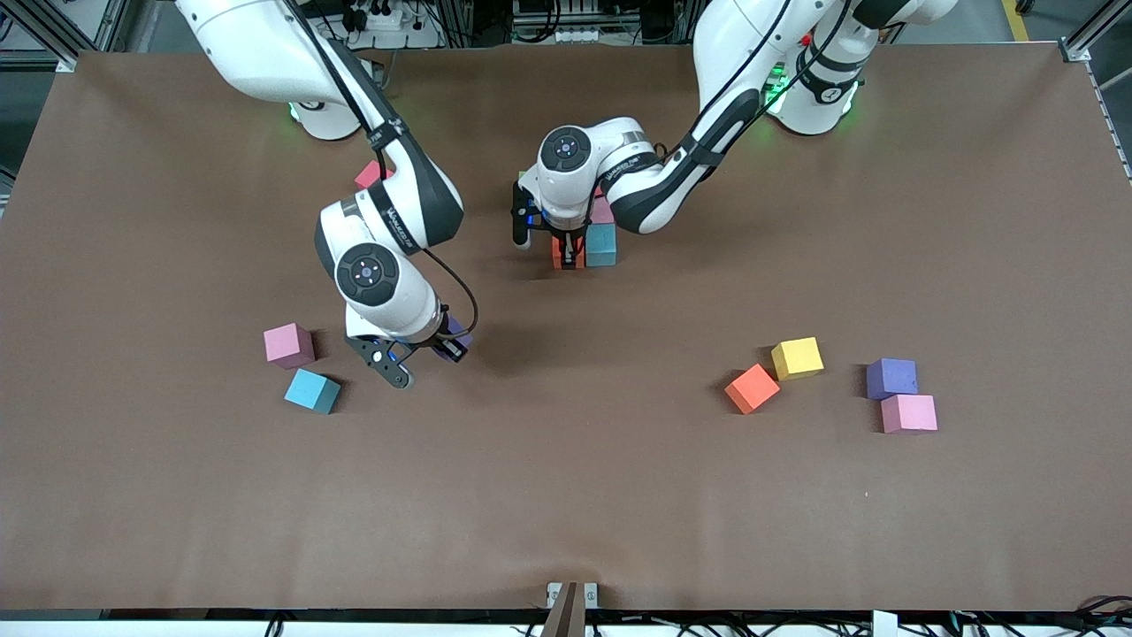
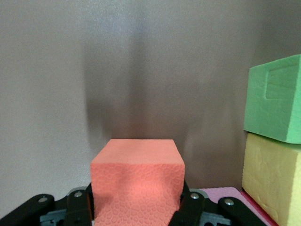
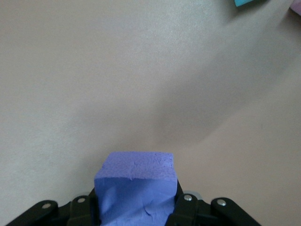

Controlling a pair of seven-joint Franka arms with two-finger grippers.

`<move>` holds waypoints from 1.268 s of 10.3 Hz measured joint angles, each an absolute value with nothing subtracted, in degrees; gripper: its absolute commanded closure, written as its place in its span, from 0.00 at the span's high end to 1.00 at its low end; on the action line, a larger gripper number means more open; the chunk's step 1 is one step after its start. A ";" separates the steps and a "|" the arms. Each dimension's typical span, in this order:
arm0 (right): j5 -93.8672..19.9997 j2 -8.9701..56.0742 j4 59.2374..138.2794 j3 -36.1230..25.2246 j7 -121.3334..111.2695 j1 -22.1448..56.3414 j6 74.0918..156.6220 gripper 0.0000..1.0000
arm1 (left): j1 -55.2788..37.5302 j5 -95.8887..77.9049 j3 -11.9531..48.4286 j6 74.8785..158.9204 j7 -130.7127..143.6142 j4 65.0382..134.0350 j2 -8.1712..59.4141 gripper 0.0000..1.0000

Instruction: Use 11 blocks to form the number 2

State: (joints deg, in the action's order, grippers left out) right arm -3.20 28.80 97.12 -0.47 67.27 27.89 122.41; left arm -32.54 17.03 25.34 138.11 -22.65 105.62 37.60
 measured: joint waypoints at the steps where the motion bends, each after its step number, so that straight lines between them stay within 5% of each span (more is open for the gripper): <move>1: -3.22 28.19 97.12 -0.66 67.77 27.84 122.40 0.00 | -32.54 17.03 25.35 138.13 -22.65 105.62 37.61 0.13; 6: -3.23 24.46 97.43 -1.22 67.21 23.66 119.20 0.00 | -32.60 17.03 25.36 138.14 -22.65 105.62 37.72 0.16; 7: -3.23 24.06 98.13 -1.26 67.06 23.48 119.19 0.00 | -32.61 17.03 25.37 138.14 -22.65 105.62 37.73 0.41; 8: -3.23 23.65 98.76 -1.30 66.80 23.26 119.19 0.00 | -32.61 17.03 25.37 138.14 -22.65 105.62 37.73 0.99; 13: -4.48 21.52 100.34 -1.33 66.31 22.63 119.19 0.00 | -32.69 17.03 25.37 138.13 -22.31 105.63 37.87 1.00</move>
